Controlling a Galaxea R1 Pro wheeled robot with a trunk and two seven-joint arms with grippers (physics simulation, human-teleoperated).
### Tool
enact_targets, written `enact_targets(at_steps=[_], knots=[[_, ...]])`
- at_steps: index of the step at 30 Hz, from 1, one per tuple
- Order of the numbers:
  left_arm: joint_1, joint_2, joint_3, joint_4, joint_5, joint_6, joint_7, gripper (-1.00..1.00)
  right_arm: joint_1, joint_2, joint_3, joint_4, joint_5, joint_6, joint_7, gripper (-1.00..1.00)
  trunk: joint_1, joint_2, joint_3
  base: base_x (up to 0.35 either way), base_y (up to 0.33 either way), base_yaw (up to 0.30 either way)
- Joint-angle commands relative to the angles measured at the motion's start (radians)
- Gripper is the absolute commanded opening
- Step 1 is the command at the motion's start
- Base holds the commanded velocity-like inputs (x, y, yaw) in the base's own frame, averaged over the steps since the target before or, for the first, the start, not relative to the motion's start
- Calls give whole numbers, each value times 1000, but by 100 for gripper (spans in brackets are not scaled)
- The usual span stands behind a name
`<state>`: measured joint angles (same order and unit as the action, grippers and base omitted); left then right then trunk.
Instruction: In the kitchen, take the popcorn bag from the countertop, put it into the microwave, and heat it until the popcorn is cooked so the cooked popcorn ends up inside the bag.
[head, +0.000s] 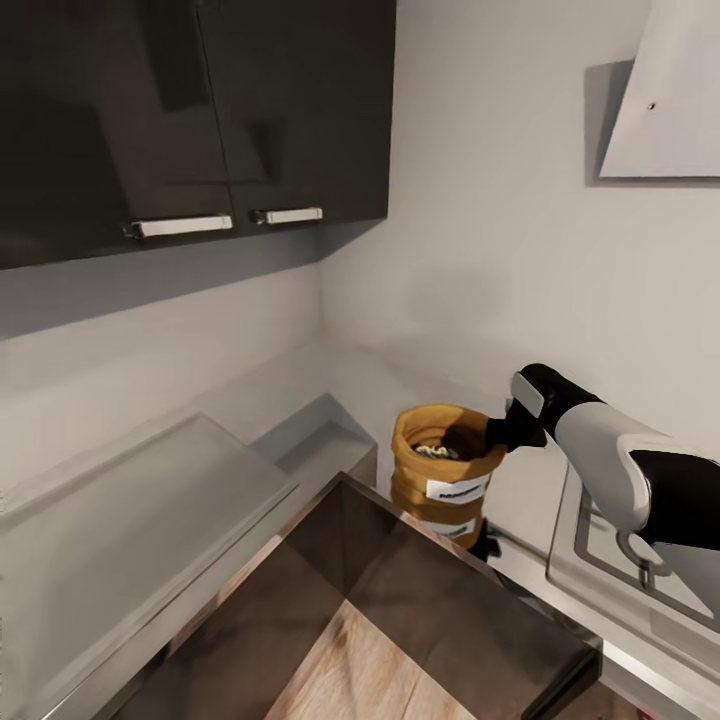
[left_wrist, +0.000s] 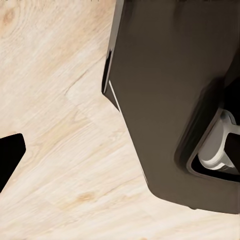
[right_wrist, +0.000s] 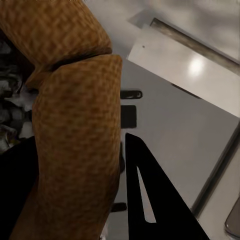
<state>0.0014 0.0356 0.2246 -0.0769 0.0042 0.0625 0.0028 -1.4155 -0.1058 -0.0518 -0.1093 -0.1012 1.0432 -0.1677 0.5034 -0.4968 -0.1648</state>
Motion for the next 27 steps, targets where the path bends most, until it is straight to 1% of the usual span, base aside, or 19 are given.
enact_targets(at_steps=[1,4,16,21,27], knots=[[0,0,4,-3,0,7,0,100,-1,0,-8,-2,-11,3,-10,-100,0,-1,0,0,0,89],[0,-1,4,-3,0,7,0,100,-1,-1,-17,-3,-11,3,-11,-100,0,-1,5,0,0,91],[0,-2,3,-3,0,8,0,100,-1,-12,-20,-4,-11,3,-12,-100,0,-1,24,-14,0,81],[0,-2,4,-3,0,8,0,100,-1,-19,-20,-4,-11,3,-12,-100,0,-1,30,-286,0,13],[0,-2,4,-3,0,9,0,100,-1,-33,-20,-4,-11,3,-12,-100,0,-1,31,-337,0,1]])
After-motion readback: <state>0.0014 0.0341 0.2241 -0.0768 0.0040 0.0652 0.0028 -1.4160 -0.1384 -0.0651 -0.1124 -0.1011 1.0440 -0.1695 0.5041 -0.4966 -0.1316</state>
